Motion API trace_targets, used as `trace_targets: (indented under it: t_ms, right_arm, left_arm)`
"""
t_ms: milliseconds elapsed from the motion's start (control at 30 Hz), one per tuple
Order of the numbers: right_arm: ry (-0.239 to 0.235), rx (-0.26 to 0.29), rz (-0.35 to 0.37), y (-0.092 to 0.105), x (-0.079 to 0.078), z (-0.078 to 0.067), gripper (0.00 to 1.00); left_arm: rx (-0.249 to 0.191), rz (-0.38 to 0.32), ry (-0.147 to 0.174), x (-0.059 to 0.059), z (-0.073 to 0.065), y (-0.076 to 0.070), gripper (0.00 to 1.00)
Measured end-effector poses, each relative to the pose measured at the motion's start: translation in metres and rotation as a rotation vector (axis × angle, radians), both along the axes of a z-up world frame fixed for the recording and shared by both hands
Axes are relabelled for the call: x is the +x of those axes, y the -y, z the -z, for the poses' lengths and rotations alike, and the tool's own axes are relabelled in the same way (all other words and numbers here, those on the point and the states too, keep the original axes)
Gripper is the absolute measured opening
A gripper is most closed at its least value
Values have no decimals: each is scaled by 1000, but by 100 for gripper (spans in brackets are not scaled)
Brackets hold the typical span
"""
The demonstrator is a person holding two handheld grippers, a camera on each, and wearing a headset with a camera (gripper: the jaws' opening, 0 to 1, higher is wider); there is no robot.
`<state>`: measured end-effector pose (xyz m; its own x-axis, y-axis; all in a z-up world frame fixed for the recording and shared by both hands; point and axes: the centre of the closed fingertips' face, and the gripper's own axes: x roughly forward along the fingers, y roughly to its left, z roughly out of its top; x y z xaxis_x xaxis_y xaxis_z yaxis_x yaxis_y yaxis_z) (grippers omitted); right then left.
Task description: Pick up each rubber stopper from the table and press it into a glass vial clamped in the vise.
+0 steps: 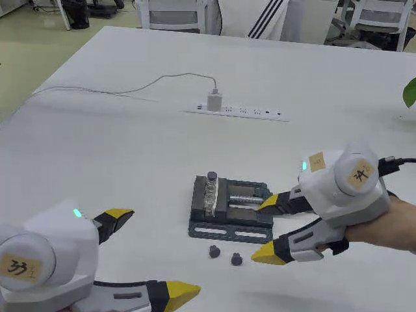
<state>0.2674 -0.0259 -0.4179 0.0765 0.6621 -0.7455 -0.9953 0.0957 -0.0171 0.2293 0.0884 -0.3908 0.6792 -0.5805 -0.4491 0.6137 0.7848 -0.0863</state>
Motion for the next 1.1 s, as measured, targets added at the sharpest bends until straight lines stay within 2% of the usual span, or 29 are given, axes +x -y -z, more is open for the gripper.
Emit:
trace_targets:
  t_ms: [200, 333, 567, 767, 1100]
  right_arm:
    - [10, -2, -23, -6, -10, 14, 32]
    - [-22, -10, -26, -9, -12, 27, 26]
    - [-40, -34, -39, -12, -10, 44, 18]
    - [-51, -44, -47, -14, -7, 50, 11]
    - [-62, -64, -60, -11, -4, 57, 6]
  left_arm:
    - [-5, -2, 1, -2, 1, -1, 94]
    - [-3, -1, -3, -4, 2, -2, 93]
    - [-7, -19, -10, -6, 4, -4, 93]
    - [-9, -23, -18, -8, 6, -4, 93]
    - [-13, -39, -29, -10, 11, -7, 93]
